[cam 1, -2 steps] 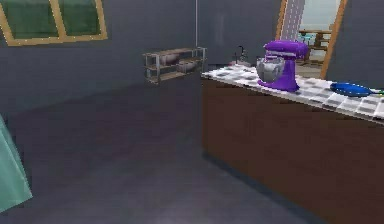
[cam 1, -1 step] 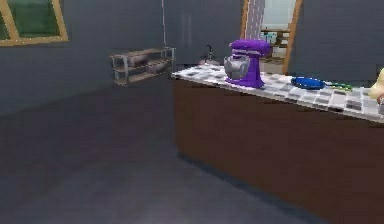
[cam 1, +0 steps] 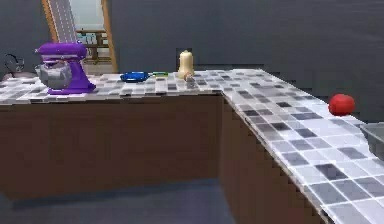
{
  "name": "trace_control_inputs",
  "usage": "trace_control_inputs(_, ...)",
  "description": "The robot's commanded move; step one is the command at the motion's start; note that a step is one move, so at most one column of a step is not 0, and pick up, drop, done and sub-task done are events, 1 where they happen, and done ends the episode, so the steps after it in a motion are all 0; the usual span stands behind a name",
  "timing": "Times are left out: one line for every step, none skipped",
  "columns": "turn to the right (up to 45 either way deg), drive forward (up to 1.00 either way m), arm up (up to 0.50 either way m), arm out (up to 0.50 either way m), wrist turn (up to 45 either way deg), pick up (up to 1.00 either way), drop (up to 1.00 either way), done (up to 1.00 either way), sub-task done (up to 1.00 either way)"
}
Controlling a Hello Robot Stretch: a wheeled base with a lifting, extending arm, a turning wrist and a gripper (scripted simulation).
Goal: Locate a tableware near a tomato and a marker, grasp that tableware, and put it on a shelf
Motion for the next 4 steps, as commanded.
trace_control_inputs(0.0, 1.00, 0.00, 0.00, 0.0, 0.00, 0.00, 0.00, 0.00)
trace_control_inputs(30.0, 0.00, 0.00, 0.00, 0.0, 0.00, 0.00, 0.00, 0.00)
trace_control_inputs(0.0, 0.05, 0.00, 0.00, 0.0, 0.00, 0.00, 0.00, 0.00)
trace_control_inputs(0.0, 0.00, 0.50, 0.00, 0.0, 0.00, 0.00, 0.00, 0.00)
